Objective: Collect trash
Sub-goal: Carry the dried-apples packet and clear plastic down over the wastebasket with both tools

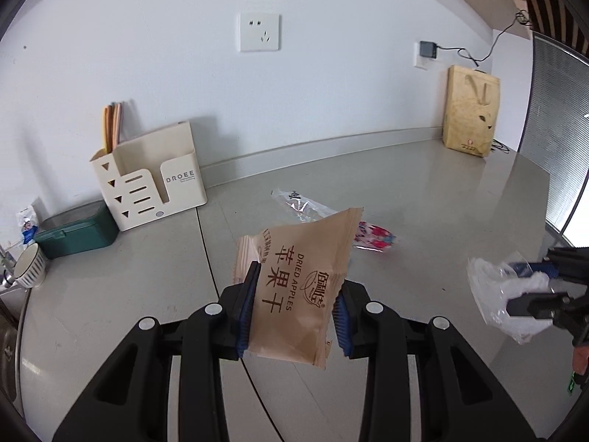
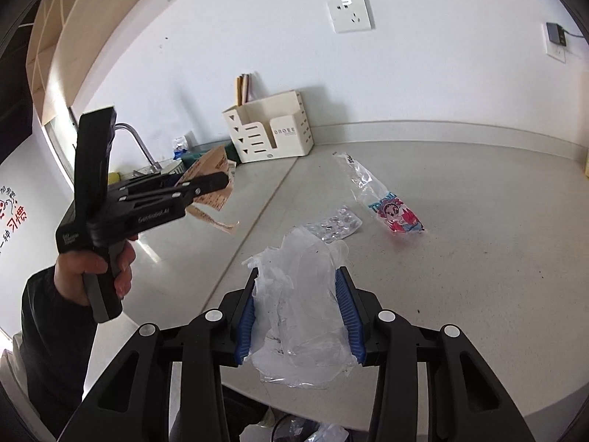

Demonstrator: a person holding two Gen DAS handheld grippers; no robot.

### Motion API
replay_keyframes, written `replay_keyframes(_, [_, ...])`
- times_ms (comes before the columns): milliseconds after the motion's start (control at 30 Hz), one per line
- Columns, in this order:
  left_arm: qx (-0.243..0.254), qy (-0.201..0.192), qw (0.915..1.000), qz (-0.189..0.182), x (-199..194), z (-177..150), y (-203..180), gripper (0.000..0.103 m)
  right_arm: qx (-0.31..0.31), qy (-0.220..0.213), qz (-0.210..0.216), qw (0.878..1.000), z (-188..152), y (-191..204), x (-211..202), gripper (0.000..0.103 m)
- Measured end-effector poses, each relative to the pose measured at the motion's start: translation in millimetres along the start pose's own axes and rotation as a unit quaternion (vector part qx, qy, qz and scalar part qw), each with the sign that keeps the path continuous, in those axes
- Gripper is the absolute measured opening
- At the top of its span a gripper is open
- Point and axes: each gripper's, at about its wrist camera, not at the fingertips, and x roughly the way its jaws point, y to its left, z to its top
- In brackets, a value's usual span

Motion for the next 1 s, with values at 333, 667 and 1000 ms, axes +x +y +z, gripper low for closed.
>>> replay_keyframes(333, [0.015, -0.024, 0.9992, 0.028, -89, -63, -46, 0.036, -0.026, -0.013, 0.001, 1.0, -49, 46, -39, 0.044])
replay_keyframes(667, [0.009, -0.024, 0.9996, 0.011, -130, -131, -74, 0.036, -0.014, 0.0, -0.003, 1.0, -110, 70, -50, 0.044])
replay_keyframes(1000, [-0.007, -0.002, 0.9999, -0.011, -132, -209, -99, 0.036, 0.014, 0.03, -0.001, 0.999, -169, 68, -48, 0.044])
